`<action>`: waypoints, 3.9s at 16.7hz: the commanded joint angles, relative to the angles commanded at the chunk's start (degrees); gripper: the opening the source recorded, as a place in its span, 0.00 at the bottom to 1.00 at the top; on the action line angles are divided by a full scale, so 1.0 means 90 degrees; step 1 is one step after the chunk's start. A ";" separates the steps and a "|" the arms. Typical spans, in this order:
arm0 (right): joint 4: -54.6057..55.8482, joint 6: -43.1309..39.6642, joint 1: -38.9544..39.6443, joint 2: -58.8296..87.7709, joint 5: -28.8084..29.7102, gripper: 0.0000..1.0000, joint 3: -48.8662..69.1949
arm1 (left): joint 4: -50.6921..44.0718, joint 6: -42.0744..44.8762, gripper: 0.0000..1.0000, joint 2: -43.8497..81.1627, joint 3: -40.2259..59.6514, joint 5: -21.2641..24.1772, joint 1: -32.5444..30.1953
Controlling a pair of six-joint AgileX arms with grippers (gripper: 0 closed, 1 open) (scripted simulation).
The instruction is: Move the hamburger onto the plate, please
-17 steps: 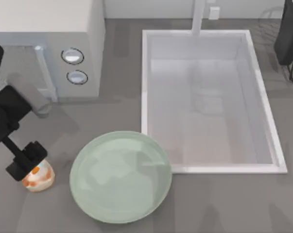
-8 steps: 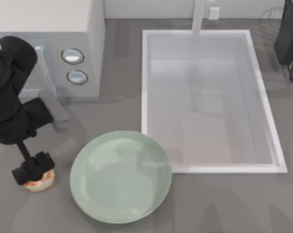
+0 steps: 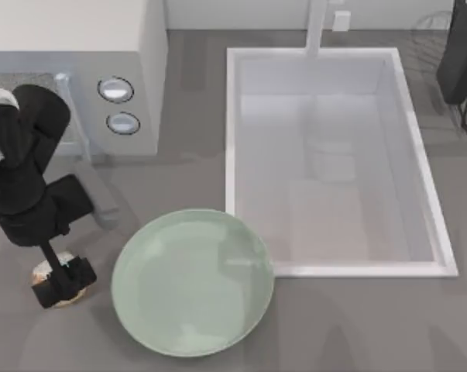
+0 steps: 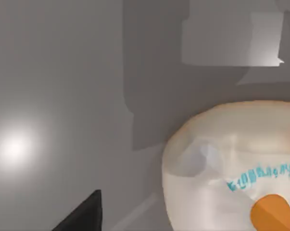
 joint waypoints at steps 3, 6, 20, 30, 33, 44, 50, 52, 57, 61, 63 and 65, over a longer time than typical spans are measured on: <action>0.0000 0.0000 0.0000 0.0000 0.0000 1.00 0.0000 | 0.0806 0.0004 1.00 0.0388 -0.0392 0.0001 -0.0002; 0.0000 0.0000 0.0000 0.0000 0.0000 1.00 0.0000 | 0.1092 0.0007 1.00 0.0557 -0.0555 0.0002 -0.0002; 0.0000 0.0000 0.0000 0.0000 0.0000 1.00 0.0000 | 0.1092 0.0007 0.17 0.0557 -0.0555 0.0002 -0.0002; 0.0000 0.0000 0.0000 0.0000 0.0000 1.00 0.0000 | 0.1092 0.0007 0.00 0.0557 -0.0555 0.0002 -0.0002; 0.0000 0.0000 0.0000 0.0000 0.0000 1.00 0.0000 | 0.0543 -0.0037 0.00 0.0095 -0.0297 0.0106 0.0007; 0.0000 0.0000 0.0000 0.0000 0.0000 1.00 0.0000 | -0.1967 -0.0086 0.00 -0.0859 0.1215 0.0106 -0.0006; 0.0000 0.0000 0.0000 0.0000 0.0000 1.00 0.0000 | -0.1956 0.0132 0.00 -0.0780 0.1265 0.0103 -0.0055; 0.0000 0.0000 0.0000 0.0000 0.0000 1.00 0.0000 | -0.1966 0.0600 0.00 -0.0677 0.1398 0.0099 -0.0172; 0.0000 0.0000 0.0000 0.0000 0.0000 1.00 0.0000 | -0.2022 0.2758 0.00 -0.0259 0.1851 0.0084 -0.0702; 0.0000 0.0000 0.0000 0.0000 0.0000 1.00 0.0000 | -0.2064 0.5009 0.00 0.0101 0.2125 0.0084 -0.1338; 0.0000 0.0000 0.0000 0.0000 0.0000 1.00 0.0000 | -0.2099 0.6250 0.00 0.0305 0.2262 0.0092 -0.1702; 0.0000 0.0000 0.0000 0.0000 0.0000 1.00 0.0000 | -0.2124 0.7473 0.00 0.0495 0.2395 0.0101 -0.2068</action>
